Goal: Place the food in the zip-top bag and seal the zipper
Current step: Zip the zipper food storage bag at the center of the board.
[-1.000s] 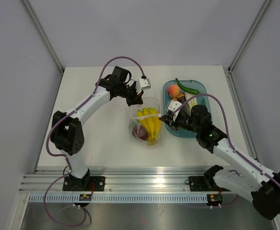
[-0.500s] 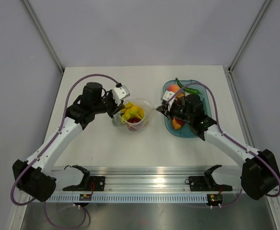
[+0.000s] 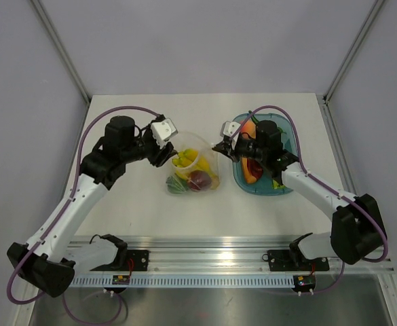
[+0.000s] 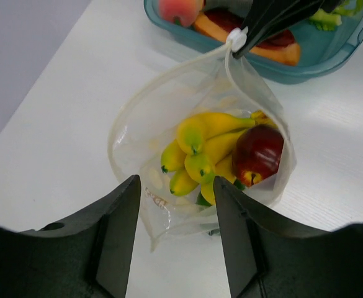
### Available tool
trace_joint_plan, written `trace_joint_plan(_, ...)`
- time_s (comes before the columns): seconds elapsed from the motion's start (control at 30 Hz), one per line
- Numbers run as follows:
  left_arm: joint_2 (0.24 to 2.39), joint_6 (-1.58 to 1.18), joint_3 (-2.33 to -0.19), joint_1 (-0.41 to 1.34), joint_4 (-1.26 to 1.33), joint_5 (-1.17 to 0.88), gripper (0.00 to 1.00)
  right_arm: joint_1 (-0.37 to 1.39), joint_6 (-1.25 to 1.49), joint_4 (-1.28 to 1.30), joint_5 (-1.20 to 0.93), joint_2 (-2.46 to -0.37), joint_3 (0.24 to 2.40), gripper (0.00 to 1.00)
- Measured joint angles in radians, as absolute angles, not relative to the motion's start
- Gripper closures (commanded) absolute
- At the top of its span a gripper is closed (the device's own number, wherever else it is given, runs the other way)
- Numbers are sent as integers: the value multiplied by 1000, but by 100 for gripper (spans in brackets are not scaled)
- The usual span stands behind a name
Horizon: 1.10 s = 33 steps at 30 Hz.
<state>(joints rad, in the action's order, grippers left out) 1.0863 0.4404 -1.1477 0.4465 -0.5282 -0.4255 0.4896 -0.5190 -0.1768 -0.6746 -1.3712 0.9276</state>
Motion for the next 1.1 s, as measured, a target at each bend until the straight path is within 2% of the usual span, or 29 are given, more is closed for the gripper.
trace_joint_plan(0.2,1136,484,-1224,511,-463,-486,46,490,-537,-166,-701,-1370,928,100)
trace_joint_plan(0.37,1313,554,-1342,585,-408,-570,50,490,-560,-148,-701,-1367,928,100)
trace_joint_plan(0.67,1446,598,-1315,593,-303,-688,51,490,-579,-107,-720,-1311,926,100)
trace_joint_plan(0.73,1453,607,-1316,593,-276,-714,53,490,-583,-103,-727,-1303,926,100)
trace_joint_plan(0.87,1505,653,-1375,593,-319,-769,64,489,-588,-91,-726,-1302,926,100)
trace_joint_plan(1.1,1590,724,-1466,593,-425,-818,68,489,-588,-69,-726,-1303,922,100)
